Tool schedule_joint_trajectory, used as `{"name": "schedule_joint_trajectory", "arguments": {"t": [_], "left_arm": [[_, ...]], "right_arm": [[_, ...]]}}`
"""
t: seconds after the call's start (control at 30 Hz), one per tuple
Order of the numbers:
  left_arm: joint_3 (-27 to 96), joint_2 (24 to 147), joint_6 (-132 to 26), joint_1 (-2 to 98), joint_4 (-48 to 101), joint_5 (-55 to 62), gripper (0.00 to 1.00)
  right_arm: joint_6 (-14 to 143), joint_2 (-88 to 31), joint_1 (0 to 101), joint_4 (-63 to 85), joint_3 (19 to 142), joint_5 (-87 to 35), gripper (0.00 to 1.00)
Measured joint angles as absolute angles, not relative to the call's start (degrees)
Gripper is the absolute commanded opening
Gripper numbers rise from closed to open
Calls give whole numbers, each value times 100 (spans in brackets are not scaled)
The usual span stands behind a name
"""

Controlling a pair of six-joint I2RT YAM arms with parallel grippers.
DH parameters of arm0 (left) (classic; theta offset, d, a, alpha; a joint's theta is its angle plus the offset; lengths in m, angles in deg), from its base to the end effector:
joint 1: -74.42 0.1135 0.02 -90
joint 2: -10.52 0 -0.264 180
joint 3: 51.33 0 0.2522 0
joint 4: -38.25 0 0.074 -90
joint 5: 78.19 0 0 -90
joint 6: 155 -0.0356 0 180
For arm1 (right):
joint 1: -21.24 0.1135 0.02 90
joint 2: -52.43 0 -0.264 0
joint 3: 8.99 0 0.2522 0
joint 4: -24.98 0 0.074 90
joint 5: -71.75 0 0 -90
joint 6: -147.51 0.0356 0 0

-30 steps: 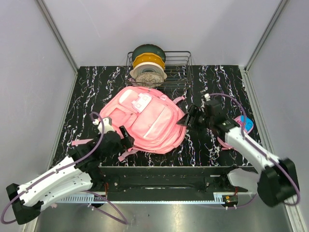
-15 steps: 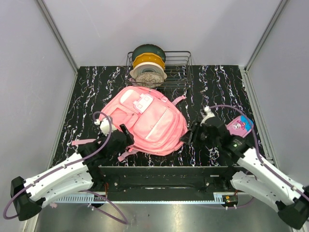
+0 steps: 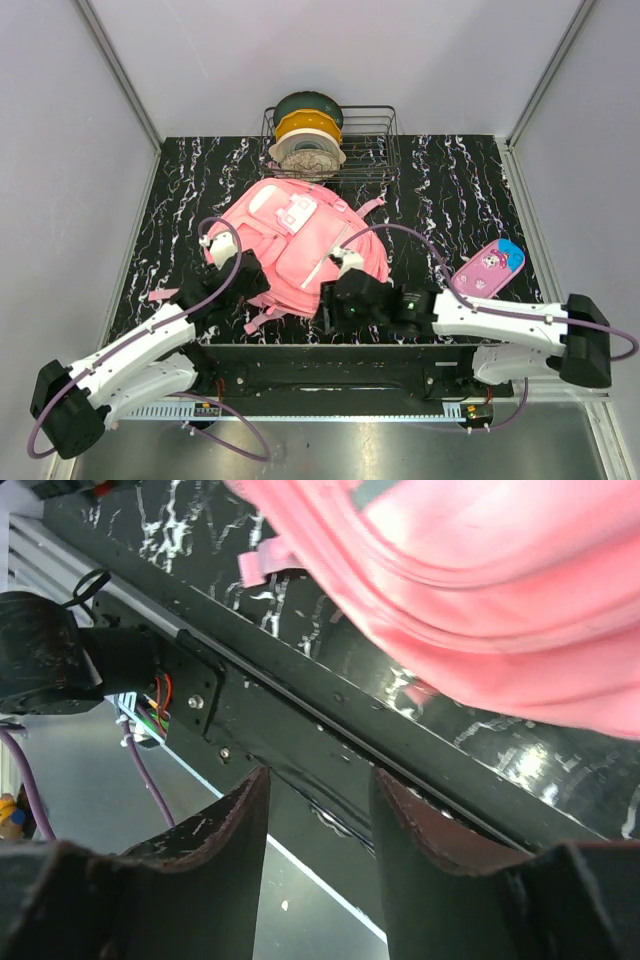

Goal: Pack the student bag
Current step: Zip the student bag at the center of the board.

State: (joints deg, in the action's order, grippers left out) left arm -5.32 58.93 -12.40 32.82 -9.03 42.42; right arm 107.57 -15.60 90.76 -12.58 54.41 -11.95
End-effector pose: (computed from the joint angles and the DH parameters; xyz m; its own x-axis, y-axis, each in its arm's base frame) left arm 0.1350 -0.0956 0.2206 -0.6045 -0.3776 -0.7014 -0.2555 0.9259 -0.2782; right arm 0.0924 0.2363 0.2645 -0.8430 -0.0789 -0.5322 -0.3994 0.7545 0.5208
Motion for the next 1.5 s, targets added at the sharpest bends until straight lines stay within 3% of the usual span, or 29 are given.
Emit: {"name": "schedule_joint_trajectory", "arguments": {"t": [0.03, 0.1, 0.13, 0.23, 0.27, 0.33, 0.9, 1.5], "left_arm": [[-532, 5904, -1286, 3288, -833, 4194, 63], [-532, 5921, -1365, 3288, -728, 4100, 53], [-532, 5934, -1397, 3288, -682, 4061, 42], [-534, 5967, -1498, 3288, -580, 3993, 22], [-534, 5976, -1518, 3306, -551, 3977, 9], [-532, 5978, -1533, 3332, -488, 3940, 0], [-12, 5783, -1572, 3363, -630, 3252, 0], [185, 5637, -1867, 3365, -829, 2769, 0]], "right_arm": [[10761, -1735, 9222, -1188, 5581, -1088, 53], [10761, -2010, 9439, -1046, 5758, -908, 56], [10775, -2148, 9520, -982, 5824, -825, 56], [10858, -2480, 9631, -807, 5900, -657, 57], [10890, -2559, 9649, -768, 5909, -598, 57], [11004, -2747, 9692, -661, 5914, -410, 61], [12184, -3343, 10027, 380, 5909, 893, 68], [13867, -4819, 10341, -239, 7004, 2056, 55]]}}
